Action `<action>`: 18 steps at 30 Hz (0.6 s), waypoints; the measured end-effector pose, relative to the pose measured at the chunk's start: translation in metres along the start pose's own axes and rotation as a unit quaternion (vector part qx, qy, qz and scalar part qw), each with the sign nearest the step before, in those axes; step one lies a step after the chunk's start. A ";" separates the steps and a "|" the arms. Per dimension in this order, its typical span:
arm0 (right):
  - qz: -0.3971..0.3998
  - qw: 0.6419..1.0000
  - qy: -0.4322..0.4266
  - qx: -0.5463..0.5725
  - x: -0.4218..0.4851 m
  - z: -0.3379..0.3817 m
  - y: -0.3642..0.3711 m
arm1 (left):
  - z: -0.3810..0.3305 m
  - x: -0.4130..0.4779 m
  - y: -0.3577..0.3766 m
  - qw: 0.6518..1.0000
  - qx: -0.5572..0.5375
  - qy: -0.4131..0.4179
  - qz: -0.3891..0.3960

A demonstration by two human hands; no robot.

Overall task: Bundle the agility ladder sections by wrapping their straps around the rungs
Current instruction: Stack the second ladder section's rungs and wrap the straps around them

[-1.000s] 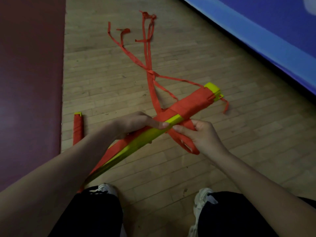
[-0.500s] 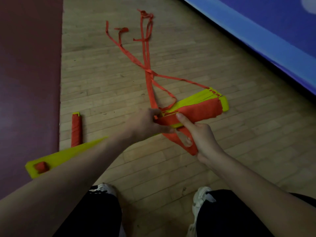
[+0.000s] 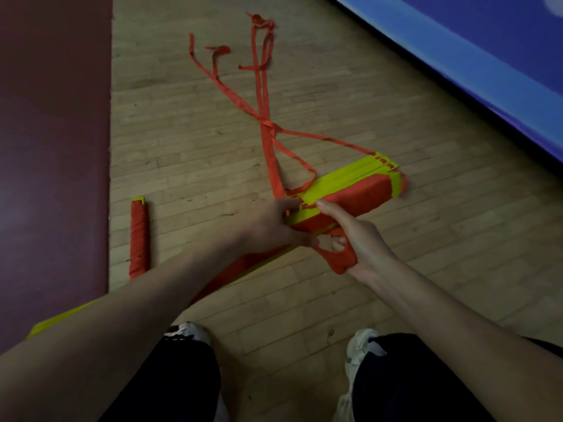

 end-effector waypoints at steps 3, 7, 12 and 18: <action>0.034 0.999 -0.022 0.002 -0.005 0.004 0.001 | 0.003 -0.009 -0.011 0.940 -0.321 -0.068 0.095; 0.055 0.998 -0.037 -0.020 -0.002 0.006 0.000 | 0.020 -0.015 -0.019 0.866 -0.464 -0.117 0.145; 0.067 0.997 -0.030 -0.008 0.000 0.009 -0.003 | 0.031 -0.025 -0.006 0.840 -0.475 -0.072 0.252; 0.101 0.994 -0.021 -0.033 -0.004 0.014 -0.003 | 0.034 -0.021 0.001 0.861 -0.457 -0.062 0.215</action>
Point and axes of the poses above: each hand's wrist, its own x-axis towards the middle knuckle, its own y-axis out of the palm, z = x × y, the point moved 2 cm from there along x, towards the middle knuckle, and after that the axes turned 14 degrees about y, right-handed, at the moved point
